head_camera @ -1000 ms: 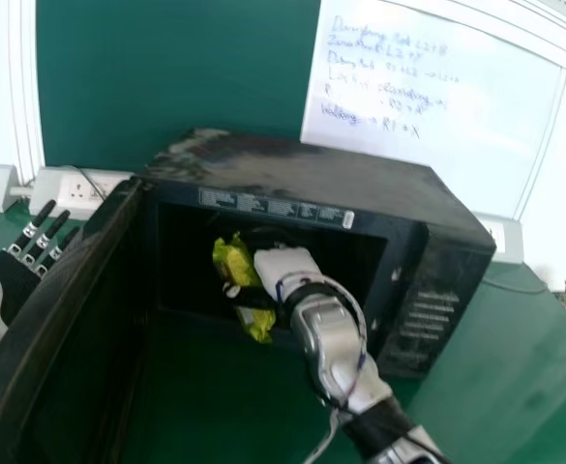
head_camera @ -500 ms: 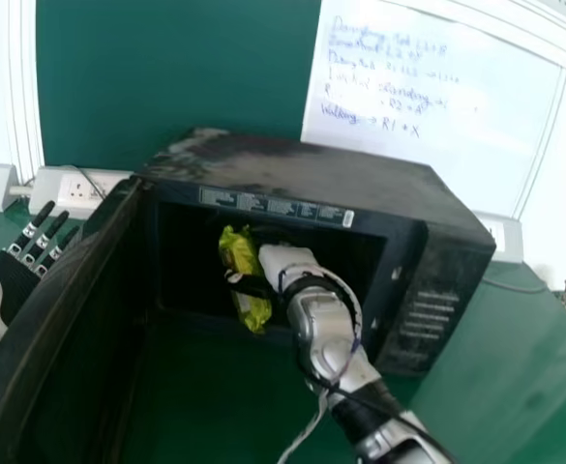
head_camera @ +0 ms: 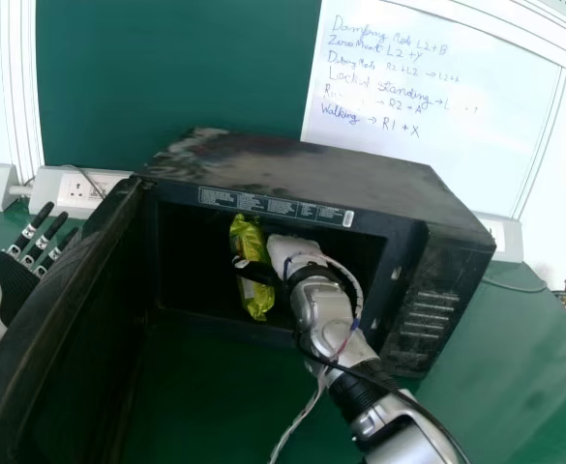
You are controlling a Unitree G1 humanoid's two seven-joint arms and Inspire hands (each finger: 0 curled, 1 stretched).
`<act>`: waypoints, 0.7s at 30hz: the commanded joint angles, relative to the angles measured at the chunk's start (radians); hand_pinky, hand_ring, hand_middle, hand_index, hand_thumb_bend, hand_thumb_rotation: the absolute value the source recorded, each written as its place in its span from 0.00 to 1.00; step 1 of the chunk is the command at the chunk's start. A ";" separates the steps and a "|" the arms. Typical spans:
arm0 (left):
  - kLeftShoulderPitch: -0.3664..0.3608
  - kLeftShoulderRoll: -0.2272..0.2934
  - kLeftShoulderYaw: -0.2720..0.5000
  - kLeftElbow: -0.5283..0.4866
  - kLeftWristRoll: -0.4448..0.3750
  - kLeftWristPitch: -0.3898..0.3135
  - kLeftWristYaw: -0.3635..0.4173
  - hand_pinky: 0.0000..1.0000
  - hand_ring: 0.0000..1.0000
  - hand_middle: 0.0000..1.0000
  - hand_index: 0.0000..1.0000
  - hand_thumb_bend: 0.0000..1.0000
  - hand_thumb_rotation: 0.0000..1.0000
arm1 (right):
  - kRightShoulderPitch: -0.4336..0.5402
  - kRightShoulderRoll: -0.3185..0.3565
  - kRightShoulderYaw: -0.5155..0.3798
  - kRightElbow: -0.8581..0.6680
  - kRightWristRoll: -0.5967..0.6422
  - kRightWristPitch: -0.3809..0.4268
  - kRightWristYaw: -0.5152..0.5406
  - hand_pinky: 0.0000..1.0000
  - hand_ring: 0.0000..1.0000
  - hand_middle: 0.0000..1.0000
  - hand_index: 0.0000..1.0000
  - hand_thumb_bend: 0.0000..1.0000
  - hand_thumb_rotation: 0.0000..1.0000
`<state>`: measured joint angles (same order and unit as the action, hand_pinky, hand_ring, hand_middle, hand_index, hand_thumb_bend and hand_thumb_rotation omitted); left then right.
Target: Put biscuit inside oven
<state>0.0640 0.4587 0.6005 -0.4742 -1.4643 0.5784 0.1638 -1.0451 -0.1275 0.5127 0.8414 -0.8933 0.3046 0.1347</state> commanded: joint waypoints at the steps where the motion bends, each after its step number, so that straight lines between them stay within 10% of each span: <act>1: 0.004 0.009 -0.004 -0.004 0.005 -0.008 -0.015 1.00 1.00 0.99 0.96 0.12 0.54 | -0.043 0.003 -0.006 0.027 0.022 -0.018 -0.041 0.55 0.67 0.66 0.49 0.52 0.10; 7: 0.011 0.007 -0.004 -0.020 -0.005 -0.008 0.006 1.00 1.00 1.00 0.98 0.13 0.58 | -0.079 -0.002 0.015 0.111 0.033 -0.069 -0.095 0.33 0.44 0.51 0.51 0.52 0.01; 21: 0.019 0.006 -0.003 -0.026 -0.007 -0.012 -0.001 1.00 1.00 1.00 0.97 0.16 0.49 | -0.147 0.006 0.076 0.264 0.026 -0.121 -0.162 0.27 0.41 0.51 0.49 0.52 0.00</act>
<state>0.0769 0.4589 0.6006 -0.4905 -1.4645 0.5744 0.1617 -1.1625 -0.1217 0.5809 1.0941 -0.8684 0.1911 -0.0055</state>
